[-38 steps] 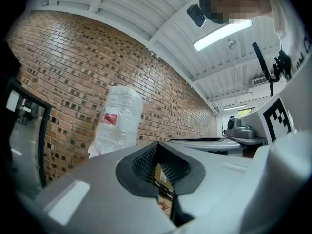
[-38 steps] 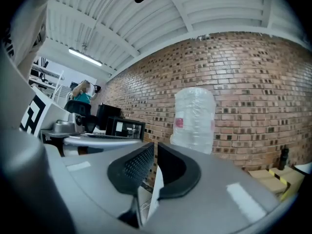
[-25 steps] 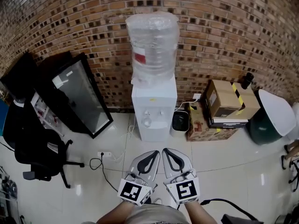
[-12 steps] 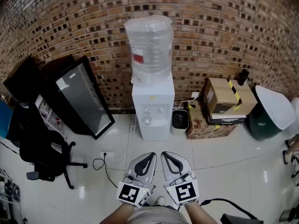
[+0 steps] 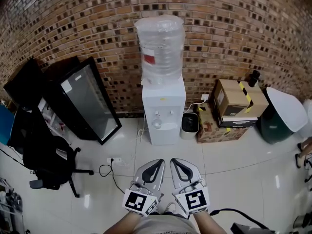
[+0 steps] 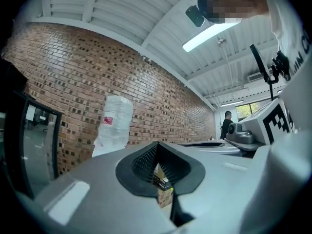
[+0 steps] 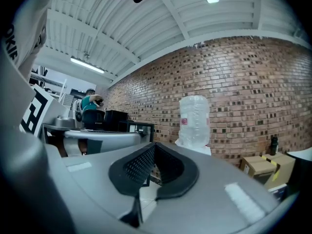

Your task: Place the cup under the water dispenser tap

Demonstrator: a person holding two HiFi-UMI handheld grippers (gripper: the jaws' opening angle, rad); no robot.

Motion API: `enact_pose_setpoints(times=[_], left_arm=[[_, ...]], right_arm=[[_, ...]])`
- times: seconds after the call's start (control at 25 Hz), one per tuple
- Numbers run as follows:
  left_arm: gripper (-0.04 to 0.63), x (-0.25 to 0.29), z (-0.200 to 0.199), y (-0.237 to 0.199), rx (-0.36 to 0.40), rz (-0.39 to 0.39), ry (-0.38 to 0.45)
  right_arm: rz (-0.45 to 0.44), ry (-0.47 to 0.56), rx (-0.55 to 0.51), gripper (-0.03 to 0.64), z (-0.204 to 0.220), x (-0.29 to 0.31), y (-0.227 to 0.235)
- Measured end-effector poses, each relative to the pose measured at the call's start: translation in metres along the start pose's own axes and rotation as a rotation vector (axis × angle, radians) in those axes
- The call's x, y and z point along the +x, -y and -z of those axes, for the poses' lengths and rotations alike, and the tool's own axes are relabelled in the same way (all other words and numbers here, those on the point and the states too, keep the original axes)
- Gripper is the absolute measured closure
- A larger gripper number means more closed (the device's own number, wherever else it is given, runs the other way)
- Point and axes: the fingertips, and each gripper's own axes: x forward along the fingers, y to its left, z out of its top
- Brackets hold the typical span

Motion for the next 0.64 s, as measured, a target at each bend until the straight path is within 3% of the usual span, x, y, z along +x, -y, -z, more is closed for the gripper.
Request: enact_pose_setpoints(times=[0.64], left_arm=[[0.603,-0.022,0.003,-0.02,-0.028,0.017,0.006]], right_arm=[[0.014,-0.015,-0.021,0.612,-0.003,0.009,-0.024]])
